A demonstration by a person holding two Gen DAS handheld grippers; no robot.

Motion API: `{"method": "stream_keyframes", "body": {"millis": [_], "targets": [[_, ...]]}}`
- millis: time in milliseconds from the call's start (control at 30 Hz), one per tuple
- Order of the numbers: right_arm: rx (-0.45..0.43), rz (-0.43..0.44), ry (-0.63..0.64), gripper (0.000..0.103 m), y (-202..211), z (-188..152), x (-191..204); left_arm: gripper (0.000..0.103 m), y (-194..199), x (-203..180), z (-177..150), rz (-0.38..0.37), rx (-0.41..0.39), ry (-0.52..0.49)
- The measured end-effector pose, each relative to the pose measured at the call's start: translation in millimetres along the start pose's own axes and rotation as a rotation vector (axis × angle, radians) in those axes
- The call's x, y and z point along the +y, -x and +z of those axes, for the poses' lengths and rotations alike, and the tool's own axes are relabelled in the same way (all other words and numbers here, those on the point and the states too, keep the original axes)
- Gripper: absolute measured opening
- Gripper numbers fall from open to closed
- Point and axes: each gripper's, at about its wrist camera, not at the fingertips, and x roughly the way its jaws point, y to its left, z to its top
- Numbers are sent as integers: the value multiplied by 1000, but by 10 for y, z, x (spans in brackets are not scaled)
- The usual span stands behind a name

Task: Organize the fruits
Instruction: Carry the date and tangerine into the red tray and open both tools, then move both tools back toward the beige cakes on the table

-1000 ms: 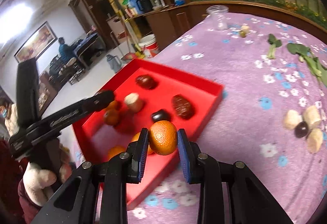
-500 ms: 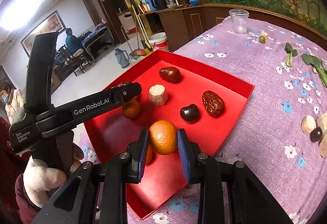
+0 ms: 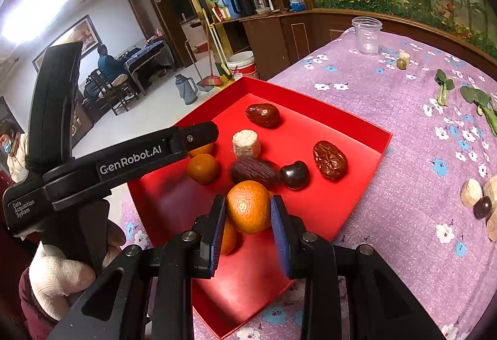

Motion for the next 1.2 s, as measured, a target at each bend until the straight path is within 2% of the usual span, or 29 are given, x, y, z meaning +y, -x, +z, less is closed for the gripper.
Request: {"method": "stream_keyframes", "body": {"millis": [100, 300, 433, 833, 1067, 1200], "targets": [[2, 8, 5, 34, -12, 4, 26, 65, 17, 23, 7, -2, -4, 15], [8, 12, 1, 35, -21, -14, 28, 66, 32, 41, 16, -5, -4, 23], [-2, 17, -6, 48, 2, -9, 26, 70, 43, 44, 18, -8, -1, 22], [-41, 6, -24, 55, 264, -77, -2, 72, 283, -103, 1, -29, -27, 12], [-72, -87, -32, 61, 615, -259, -369, 73, 533, -389, -7, -61, -61, -25], [-46, -199, -30, 61, 858, -373, -719, 73, 695, -634, -58, -109, -88, -38]]}}
